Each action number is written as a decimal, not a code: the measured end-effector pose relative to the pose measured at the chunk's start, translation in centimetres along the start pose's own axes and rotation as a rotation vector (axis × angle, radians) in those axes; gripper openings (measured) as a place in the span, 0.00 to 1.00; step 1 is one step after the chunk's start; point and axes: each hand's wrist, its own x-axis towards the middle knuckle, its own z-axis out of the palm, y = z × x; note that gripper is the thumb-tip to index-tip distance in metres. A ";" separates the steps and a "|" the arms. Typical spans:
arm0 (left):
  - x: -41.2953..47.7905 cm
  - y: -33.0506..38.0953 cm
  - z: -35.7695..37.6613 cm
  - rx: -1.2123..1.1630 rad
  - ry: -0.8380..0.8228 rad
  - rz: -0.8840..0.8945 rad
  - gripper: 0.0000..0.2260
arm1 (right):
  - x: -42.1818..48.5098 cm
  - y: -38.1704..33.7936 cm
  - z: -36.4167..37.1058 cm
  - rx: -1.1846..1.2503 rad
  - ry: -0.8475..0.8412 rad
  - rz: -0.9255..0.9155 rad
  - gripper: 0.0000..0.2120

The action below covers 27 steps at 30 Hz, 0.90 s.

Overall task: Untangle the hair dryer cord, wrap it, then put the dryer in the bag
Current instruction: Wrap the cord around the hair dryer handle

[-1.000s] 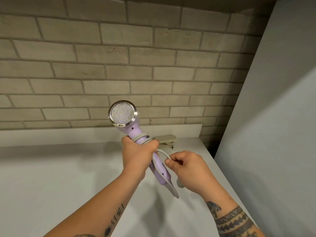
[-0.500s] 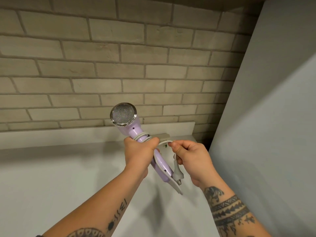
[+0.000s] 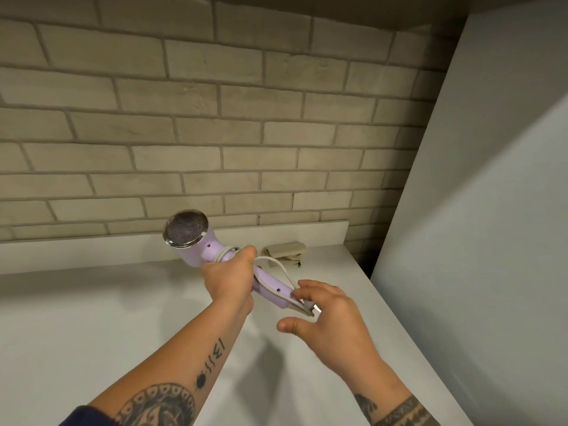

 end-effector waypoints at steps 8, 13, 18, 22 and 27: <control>0.8 0.8 -2.0 -0.073 0.079 0.034 0.26 | 1.0 -1.3 4.1 -0.393 0.162 -0.177 0.09; 1.6 1.4 -3.8 -0.075 0.070 0.066 0.26 | 0.8 -3.2 4.9 -0.122 0.198 0.005 0.15; 2.0 2.2 -4.8 -0.081 0.032 0.078 0.28 | 0.6 -4.9 5.0 0.275 0.233 0.296 0.15; 2.2 2.7 -4.9 -0.081 0.004 0.084 0.27 | 0.1 -5.3 5.8 0.524 0.315 0.379 0.14; 2.0 2.7 -4.9 -0.074 -0.045 0.125 0.25 | 0.2 -5.7 6.0 0.692 0.374 0.451 0.11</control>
